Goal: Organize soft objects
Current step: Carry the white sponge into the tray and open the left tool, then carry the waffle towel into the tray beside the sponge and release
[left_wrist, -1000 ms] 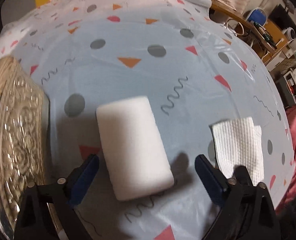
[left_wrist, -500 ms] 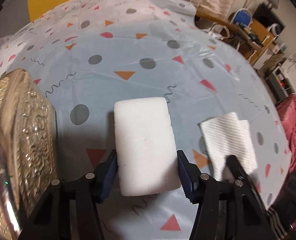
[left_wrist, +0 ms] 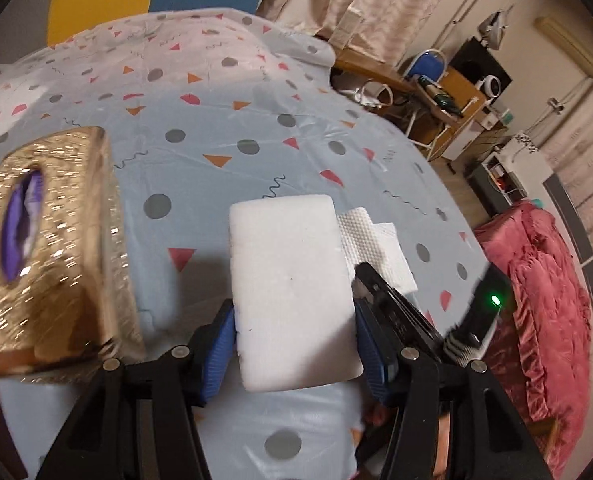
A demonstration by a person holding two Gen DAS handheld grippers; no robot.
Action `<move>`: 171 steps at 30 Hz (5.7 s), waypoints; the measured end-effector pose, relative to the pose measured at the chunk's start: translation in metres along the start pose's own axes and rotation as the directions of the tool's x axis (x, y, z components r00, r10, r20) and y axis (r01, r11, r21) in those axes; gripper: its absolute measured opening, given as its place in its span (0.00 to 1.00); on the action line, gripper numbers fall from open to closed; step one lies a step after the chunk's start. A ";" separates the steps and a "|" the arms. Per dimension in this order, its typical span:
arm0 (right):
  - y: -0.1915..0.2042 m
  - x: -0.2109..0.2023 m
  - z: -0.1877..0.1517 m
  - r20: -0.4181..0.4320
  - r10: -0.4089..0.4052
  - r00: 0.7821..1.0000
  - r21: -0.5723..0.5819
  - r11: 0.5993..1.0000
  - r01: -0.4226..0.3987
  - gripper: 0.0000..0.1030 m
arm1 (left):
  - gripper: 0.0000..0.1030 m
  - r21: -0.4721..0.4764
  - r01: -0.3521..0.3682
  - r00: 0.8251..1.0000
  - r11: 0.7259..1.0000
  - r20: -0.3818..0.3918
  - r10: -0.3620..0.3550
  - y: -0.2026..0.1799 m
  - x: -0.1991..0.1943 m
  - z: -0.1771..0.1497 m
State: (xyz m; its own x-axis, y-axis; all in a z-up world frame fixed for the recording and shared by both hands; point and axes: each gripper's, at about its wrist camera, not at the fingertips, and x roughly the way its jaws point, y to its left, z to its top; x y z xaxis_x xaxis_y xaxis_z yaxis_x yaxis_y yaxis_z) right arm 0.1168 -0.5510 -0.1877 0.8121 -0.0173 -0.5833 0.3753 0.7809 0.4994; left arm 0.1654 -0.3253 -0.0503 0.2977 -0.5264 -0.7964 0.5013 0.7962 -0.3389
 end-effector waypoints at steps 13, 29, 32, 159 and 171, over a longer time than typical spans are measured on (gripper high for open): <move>0.006 0.000 0.000 -0.001 -0.038 0.999 -0.031 0.999 0.038 0.05 | 0.56 0.086 0.045 0.985 0.995 0.161 -0.059 0.025 -0.095 -0.026; 0.008 -0.001 -0.001 0.000 -0.060 0.998 -0.046 0.997 0.060 0.05 | 0.57 -0.079 -0.063 0.943 0.995 0.321 0.085 0.158 -0.197 -0.056; 0.009 0.000 -0.001 0.000 -0.061 0.998 -0.047 0.997 0.061 0.05 | 0.57 -0.132 -0.135 0.937 0.982 0.305 0.170 0.196 -0.202 -0.070; 0.417 -0.072 -0.214 -0.342 0.108 0.934 -0.543 0.788 -0.290 0.33 | 1.00 -0.504 -0.458 0.786 0.732 0.156 0.599 0.320 -0.229 -0.232; 0.411 -0.088 -0.218 -0.376 0.175 0.910 -0.464 0.815 -0.348 0.33 | 1.00 -0.451 -0.518 0.771 0.726 0.121 0.625 0.299 -0.239 -0.219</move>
State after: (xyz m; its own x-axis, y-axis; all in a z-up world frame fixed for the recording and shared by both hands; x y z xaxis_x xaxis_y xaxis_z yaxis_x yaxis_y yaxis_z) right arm 0.1021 -0.0926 -0.0709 0.6366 0.3556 -0.6843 -0.1844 0.9318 0.3126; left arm 0.0655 0.1038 -0.0710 0.6412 0.0556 -0.7654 -0.1568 0.9858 -0.0597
